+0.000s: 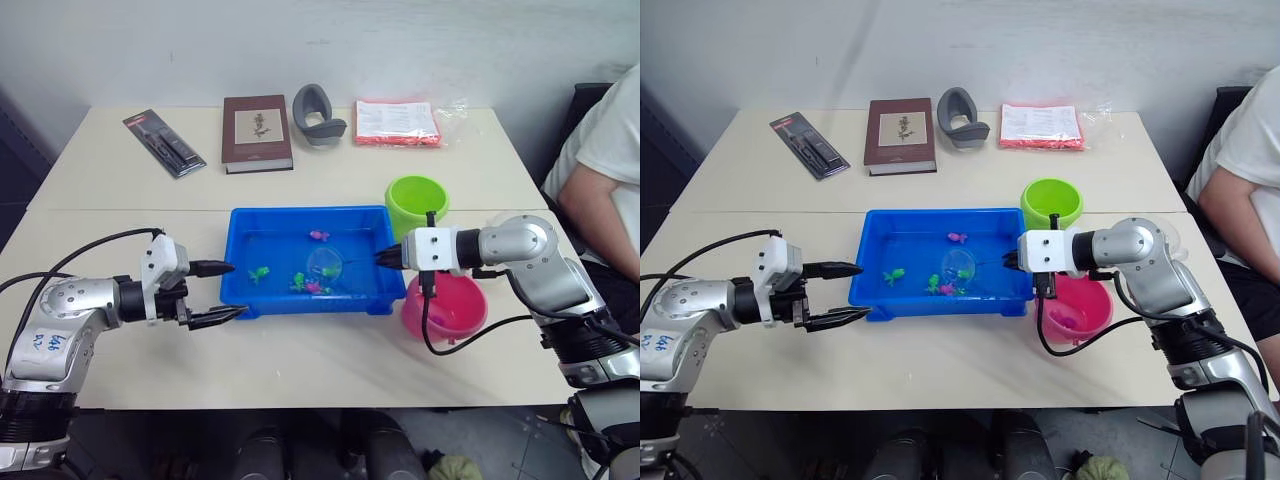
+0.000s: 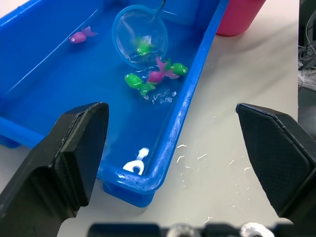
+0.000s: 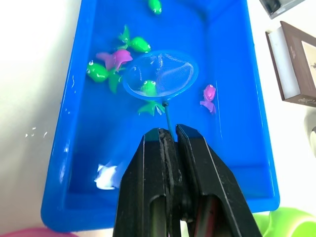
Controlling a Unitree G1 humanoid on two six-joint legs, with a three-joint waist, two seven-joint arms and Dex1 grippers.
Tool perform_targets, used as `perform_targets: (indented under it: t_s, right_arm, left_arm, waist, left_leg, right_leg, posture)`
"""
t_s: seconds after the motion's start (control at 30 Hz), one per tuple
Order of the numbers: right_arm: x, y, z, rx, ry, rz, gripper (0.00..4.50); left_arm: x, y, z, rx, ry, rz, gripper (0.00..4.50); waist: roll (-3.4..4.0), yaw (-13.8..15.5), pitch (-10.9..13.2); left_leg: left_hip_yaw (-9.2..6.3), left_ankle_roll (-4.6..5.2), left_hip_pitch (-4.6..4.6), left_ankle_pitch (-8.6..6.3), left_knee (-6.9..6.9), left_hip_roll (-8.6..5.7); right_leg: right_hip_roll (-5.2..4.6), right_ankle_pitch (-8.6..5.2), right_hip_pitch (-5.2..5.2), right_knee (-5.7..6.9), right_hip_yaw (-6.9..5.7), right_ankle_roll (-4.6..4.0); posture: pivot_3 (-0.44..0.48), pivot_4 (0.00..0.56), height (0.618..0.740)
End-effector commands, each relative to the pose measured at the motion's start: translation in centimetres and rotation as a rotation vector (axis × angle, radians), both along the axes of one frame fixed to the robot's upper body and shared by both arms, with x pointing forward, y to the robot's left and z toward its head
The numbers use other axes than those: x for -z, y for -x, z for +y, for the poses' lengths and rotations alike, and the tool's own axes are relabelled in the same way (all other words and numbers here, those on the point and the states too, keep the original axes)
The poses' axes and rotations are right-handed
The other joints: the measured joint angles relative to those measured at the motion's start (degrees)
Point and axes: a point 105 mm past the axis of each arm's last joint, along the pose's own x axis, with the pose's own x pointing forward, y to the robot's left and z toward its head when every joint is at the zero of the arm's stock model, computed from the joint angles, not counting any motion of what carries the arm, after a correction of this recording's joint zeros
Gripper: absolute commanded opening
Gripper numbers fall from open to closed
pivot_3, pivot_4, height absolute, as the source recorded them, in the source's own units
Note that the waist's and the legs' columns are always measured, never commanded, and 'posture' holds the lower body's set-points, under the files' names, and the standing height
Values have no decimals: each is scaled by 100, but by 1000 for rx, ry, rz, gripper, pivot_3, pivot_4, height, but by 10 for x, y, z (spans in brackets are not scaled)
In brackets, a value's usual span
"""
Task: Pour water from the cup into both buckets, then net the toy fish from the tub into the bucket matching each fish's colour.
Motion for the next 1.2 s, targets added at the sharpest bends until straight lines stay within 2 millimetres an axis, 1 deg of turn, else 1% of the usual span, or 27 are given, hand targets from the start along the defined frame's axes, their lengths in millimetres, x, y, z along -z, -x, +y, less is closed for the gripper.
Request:
perform_targets:
  t_s: [0.03,0.2,0.33,0.5,0.6,0.73,0.87,1.03,1.2]
  right_arm:
    - [-8,-4,1,0,9,-55,0]
    - [1,-9,3,3,47,-57,0]
    - [9,-3,13,-36,59,-7,0]
    - [10,1,22,-61,54,14,0]
    - [6,-5,22,-34,51,-24,0]
    - [-5,-18,14,12,61,-103,0]
    - [-12,-22,12,9,59,-151,0]
    - [-26,-18,22,-6,-60,-143,0]
    - [-32,-13,25,-50,-62,-165,0]
  left_arm:
    - [-6,1,-1,8,0,-32,4445]
    - [-7,2,2,0,-2,-36,4445]
    - [-7,4,7,-9,-10,-32,4445]
    - [-7,4,9,-15,-14,-30,4445]
    - [-8,5,9,-17,-12,-30,4445]
    - [-6,6,9,-19,-10,-27,4445]
    - [-6,7,9,-23,-9,-26,4445]
    - [-5,7,10,-27,-9,-25,4445]
    - [-4,8,12,-30,-14,-19,4445]
  waist:
    - [0,-4,0]
    - [0,-35,0]
    - [0,-89,0]
    - [1,-97,0]
    - [1,-97,1]
    - [2,-97,1]
    - [2,-99,1]
    - [2,-98,1]
    - [4,-103,2]
  left_leg:
    - [0,0,0,0,0,0]
    - [0,0,0,0,0,0]
    - [0,0,0,0,0,0]
    - [-1,0,0,0,0,1]
    - [-1,0,0,0,0,1]
    - [-1,0,0,0,0,0]
    - [-1,-1,-1,-1,-1,1]
    - [-1,-1,-1,0,-1,1]
    - [-1,-1,-1,0,-1,1]
  right_leg:
    - [0,0,0,0,0,0]
    - [0,0,0,0,0,0]
    - [0,0,0,3,0,0]
    - [0,0,0,2,0,0]
    - [0,0,0,2,0,0]
    - [-2,0,0,2,1,0]
    - [-1,0,-2,1,0,-1]
    - [-1,0,-2,2,0,-1]
    - [-1,0,-2,5,1,-1]
  posture:
    - [0,150,740]
    - [0,150,740]
    - [0,150,740]
    - [0,150,740]
    - [0,150,740]
    - [0,150,740]
    - [0,150,740]
    - [0,150,740]
    - [0,150,740]
